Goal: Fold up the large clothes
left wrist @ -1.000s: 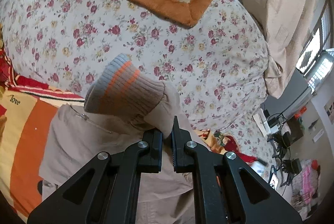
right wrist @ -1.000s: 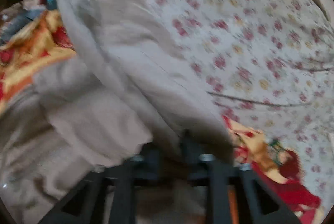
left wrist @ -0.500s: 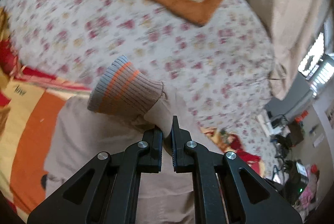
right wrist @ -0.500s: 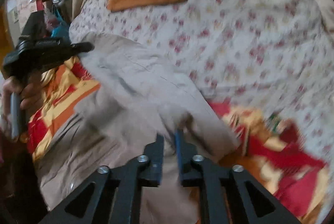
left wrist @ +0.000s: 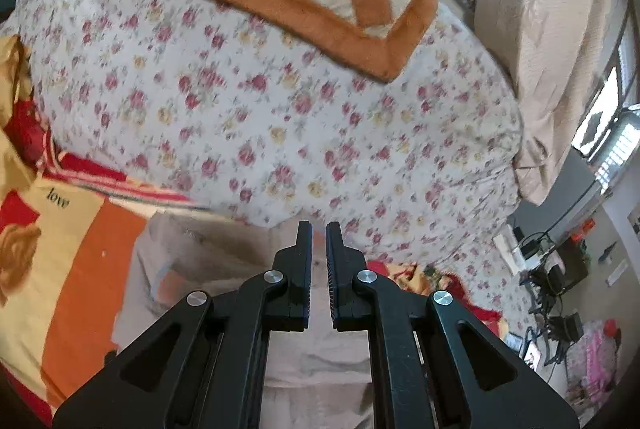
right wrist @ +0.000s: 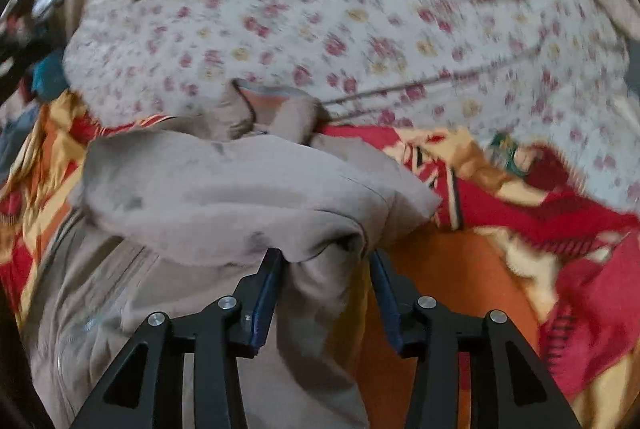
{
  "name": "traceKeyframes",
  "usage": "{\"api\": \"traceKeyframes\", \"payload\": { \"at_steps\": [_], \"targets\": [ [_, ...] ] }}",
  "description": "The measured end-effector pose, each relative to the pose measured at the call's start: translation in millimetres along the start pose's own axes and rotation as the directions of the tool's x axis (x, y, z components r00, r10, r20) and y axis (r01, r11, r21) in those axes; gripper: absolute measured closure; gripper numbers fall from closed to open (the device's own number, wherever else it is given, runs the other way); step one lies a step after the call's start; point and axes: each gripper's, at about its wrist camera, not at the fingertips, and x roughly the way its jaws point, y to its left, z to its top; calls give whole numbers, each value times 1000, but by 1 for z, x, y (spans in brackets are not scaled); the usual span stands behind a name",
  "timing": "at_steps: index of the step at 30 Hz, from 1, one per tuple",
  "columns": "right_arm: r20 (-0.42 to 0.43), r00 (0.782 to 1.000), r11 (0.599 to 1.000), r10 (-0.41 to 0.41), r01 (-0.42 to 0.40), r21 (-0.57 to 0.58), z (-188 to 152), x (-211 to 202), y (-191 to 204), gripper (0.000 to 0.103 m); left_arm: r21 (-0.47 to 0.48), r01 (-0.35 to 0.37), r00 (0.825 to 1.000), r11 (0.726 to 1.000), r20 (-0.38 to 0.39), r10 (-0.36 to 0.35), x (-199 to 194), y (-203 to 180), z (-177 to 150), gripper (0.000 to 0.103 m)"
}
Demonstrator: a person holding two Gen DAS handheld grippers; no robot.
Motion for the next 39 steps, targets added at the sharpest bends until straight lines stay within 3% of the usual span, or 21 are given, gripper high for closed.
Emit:
{"api": "traceKeyframes", "payload": {
  "at_steps": [1, 3, 5, 8, 10, 13, 14, 16, 18, 19, 20, 22, 24, 27, 30, 32, 35, 36, 39],
  "targets": [
    [-13, 1000, 999, 24, -24, 21, 0, 6, -2, 61, -8, -9, 1000, 1000, -15, 9, 4, 4, -5, 97],
    [-18, 1000, 1000, 1, -1, 10, 0, 10, -2, 84, -23, -31, 997, 999, -71, 30, 16, 15, -15, 97],
    [16, 1000, 1000, -23, 23, 7, -1, -5, -5, 93, -26, -47, 994, 999, -100, 44, 24, 23, -27, 92],
    [49, 998, 999, -41, 42, -15, -7, -34, -7, 95, 26, -120, 983, 992, -139, 122, 44, 35, -56, 57],
    [0, 997, 997, -71, 71, -33, -21, -32, -9, 96, 63, -185, 963, 981, -185, 194, 63, 44, -75, 57],
    [-136, 986, 995, -93, 88, -45, -46, -10, -16, 96, 82, -275, 902, 958, -325, 286, 93, 68, -107, 57],
    [-153, 986, 997, -72, 68, -27, -51, -11, -19, 96, 79, -269, 897, 960, -342, 279, 95, 72, -112, 57],
    [-145, 988, 999, -46, 47, 6, -50, -23, -23, 96, 108, -259, 907, 960, -315, 280, 87, 73, -115, 57],
    [-126, 992, 998, -24, 31, 51, -47, -38, -28, 89, 130, -263, 904, 956, -313, 291, 81, 71, -112, 57],
    [-118, 993, 997, -16, 25, 73, -45, -44, -30, 77, 129, -262, 907, 956, -304, 290, 76, 71, -109, 57],
    [-103, 994, 995, -24, 33, 90, -42, -50, -31, 64, 123, -259, 916, 958, -285, 284, 69, 70, -104, 57],
    [-76, 997, 993, -34, 42, 107, -35, -56, -32, 56, 107, -252, 934, 962, -233, 271, 55, 70, -93, 57],
    [-48, 999, 989, -21, 28, 142, -23, -59, -36, 56, 90, -266, 943, 960, -182, 278, 44, 74, -83, 57],
    [-22, 1000, 971, 14, -9, 237, -9, -51, -50, 48, 56, -306, 941, 950, -132, 311, 38, 84, -71, 53],
    [-46, 999, 968, 19, -7, 253, 2, -30, -49, 48, 22, -294, 941, 956, -171, 293, 50, 94, -67, 53],
    [-60, 998, 981, 16, -4, 192, 1, -16, -35, 48, 48, -305, 928, 951, -211, 308, 64, 97, -73, 53],
    [-176, 982, 991, -70, 88, 98, -21, 14, -19, 48, 104, -388, 884, 916, -241, 402, 82, 105, -86, 53],
    [-222, 973, 993, -59, 79, 85, -31, 22, -17, 48, 96, -388, 883, 917, -247, 400, 84, 109, -89, 53],
    [-207, 977, 996, -48, 62, 63, -39, 9, -18, 48, 83, -375, 892, 923, -237, 384, 76, 112, -91, 53]
  ]
}}
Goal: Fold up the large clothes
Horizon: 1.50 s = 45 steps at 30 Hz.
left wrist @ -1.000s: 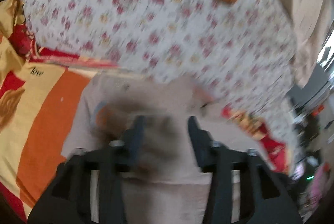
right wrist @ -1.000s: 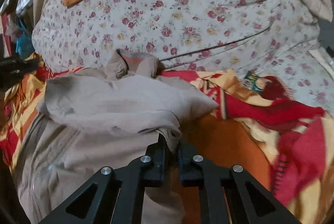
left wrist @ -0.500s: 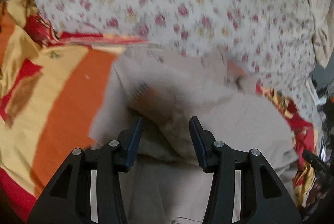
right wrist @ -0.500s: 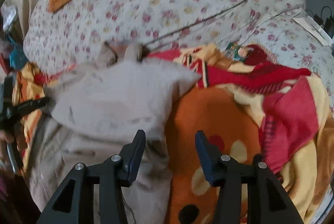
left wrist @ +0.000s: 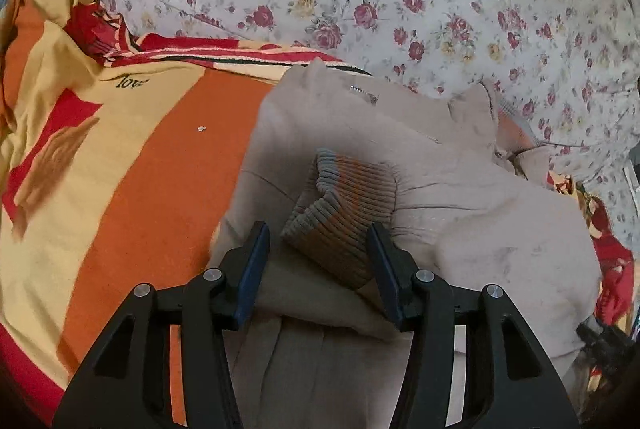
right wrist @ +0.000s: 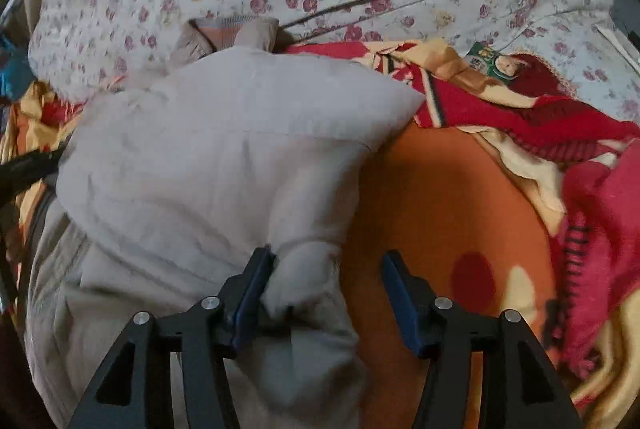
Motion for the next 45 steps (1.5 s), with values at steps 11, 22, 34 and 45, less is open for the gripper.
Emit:
{"api": "traceKeyframes", "payload": {
  "at_steps": [11, 22, 34, 45],
  "targets": [
    [123, 986, 947, 109, -141, 289, 43, -17, -51, 31, -318, 196, 981, 928, 64, -185, -23, 46, 23, 23],
    [139, 963, 909, 229, -263, 322, 76, 26, -58, 85, -135, 115, 993, 984, 11, -114, 1, 8, 35, 80],
    [154, 988, 965, 7, -46, 257, 77, 18, -58, 94, -211, 167, 985, 963, 77, -154, -18, 41, 28, 101],
    [218, 973, 990, 74, -98, 101, 55, -35, -1, 55, -112, 278, 953, 954, 159, -259, -42, -17, 38, 50]
  ]
}}
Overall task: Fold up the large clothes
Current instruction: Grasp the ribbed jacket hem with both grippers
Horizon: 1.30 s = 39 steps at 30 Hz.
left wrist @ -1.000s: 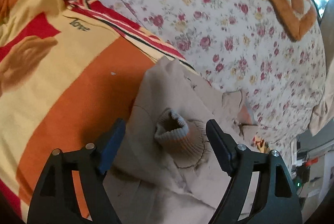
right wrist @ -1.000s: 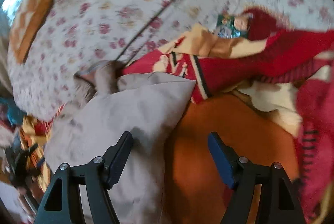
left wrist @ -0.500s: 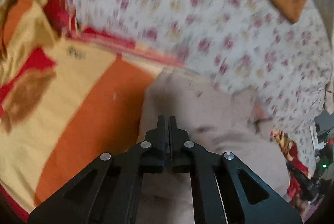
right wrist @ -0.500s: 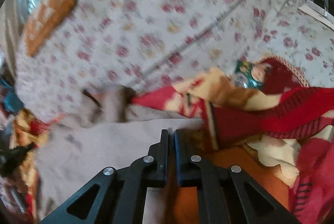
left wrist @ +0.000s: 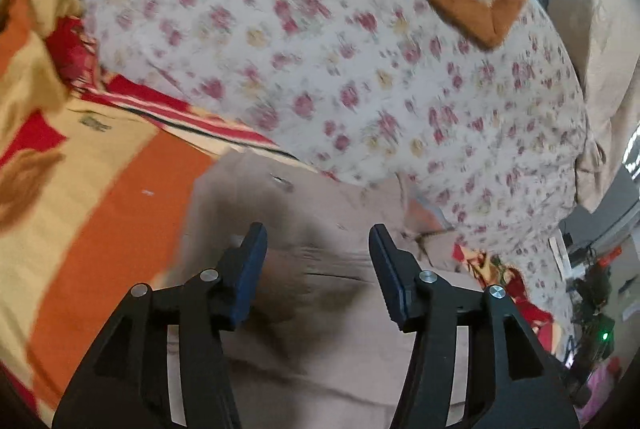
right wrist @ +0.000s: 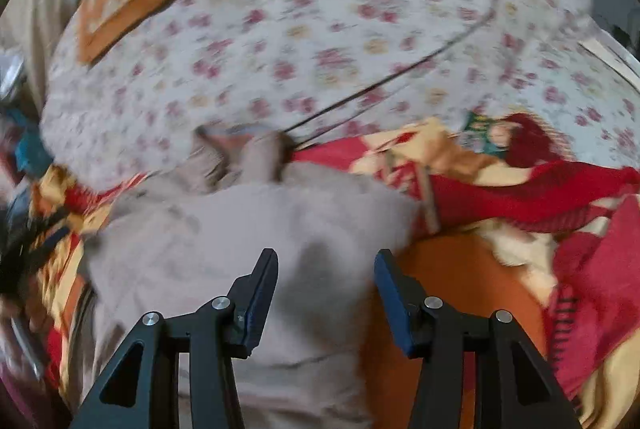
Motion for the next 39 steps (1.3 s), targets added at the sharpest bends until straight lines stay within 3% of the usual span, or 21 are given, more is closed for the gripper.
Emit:
{"api": "traceKeyframes", "payload": {
  "at_steps": [2, 4, 5, 10, 13, 18, 21, 23, 25, 28, 39],
  "targets": [
    [-14, 1000, 999, -9, 9, -36, -9, 6, 11, 55, 33, -42, 994, 999, -99, 45, 27, -6, -7, 50],
    [-36, 999, 997, -32, 29, -66, -19, 11, 16, 55, 114, -158, 970, 981, -170, 176, 49, -7, -17, 50],
    [-53, 997, 996, -50, 45, -78, -25, 13, 16, 55, 144, -224, 953, 964, -177, 247, 56, -3, -22, 51],
    [-158, 980, 989, -119, 103, -103, -57, 25, -1, 55, 130, -281, 949, 951, -107, 295, 53, 14, -18, 53],
    [-146, 986, 996, -81, 76, -38, -55, 13, -10, 55, 94, -261, 955, 961, -122, 272, 47, 21, -16, 53],
    [-19, 996, 992, -92, 90, -91, -56, -26, 4, 55, 23, -193, 977, 981, -86, 194, 10, 25, -25, 53],
    [-109, 985, 983, -131, 114, -145, -66, -6, 5, 55, 30, -174, 979, 984, -101, 176, -8, 22, -36, 52],
    [-166, 974, 983, -157, 138, -120, -72, 8, -7, 55, 45, -149, 979, 988, -134, 154, -22, 20, -46, 52],
    [-149, 977, 987, -150, 139, -81, -73, -2, -14, 55, 70, -139, 979, 988, -143, 148, -38, 21, -58, 52],
    [-88, 973, 973, -211, 201, -112, -81, -32, -15, 55, 99, -135, 978, 986, -146, 149, -64, 27, -76, 52],
    [-117, 992, 998, -38, 32, -50, -131, -87, -14, 51, 131, -160, 964, 978, -190, 183, -114, 56, -153, 51]
  ]
}}
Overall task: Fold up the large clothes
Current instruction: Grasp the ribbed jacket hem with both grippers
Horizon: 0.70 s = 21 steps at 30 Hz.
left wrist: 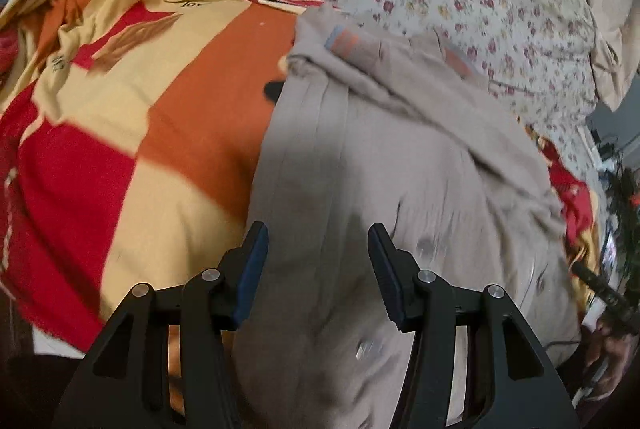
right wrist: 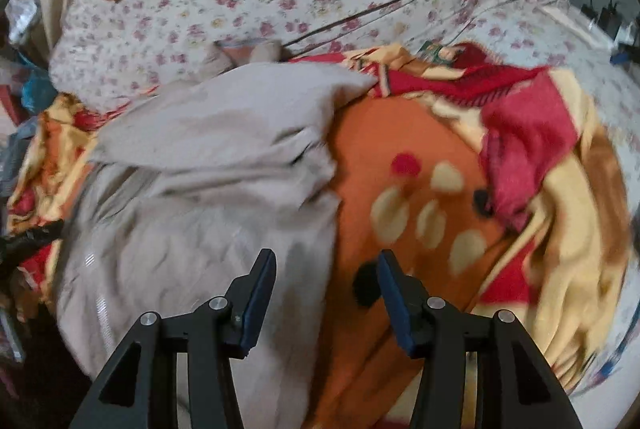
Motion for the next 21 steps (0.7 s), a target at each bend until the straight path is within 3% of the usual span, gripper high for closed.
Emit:
{"api": "traceKeyframes", "payload": {
  "at_steps": [2, 11, 21],
  "targets": [
    [-22, 998, 998, 56, -56, 9, -15, -5, 2, 44, 23, -19, 1000, 1000, 6, 18, -6, 0, -11, 51],
    [-72, 977, 979, 199, -201, -20, -71, -26, 17, 44, 79, -65, 998, 995, -2, 66, -17, 2, -47, 51],
    [-89, 958, 957, 273, -280, -76, -90, -26, 39, 43, 66, -36, 999, 997, -26, 38, -23, 10, -68, 47]
  ]
}}
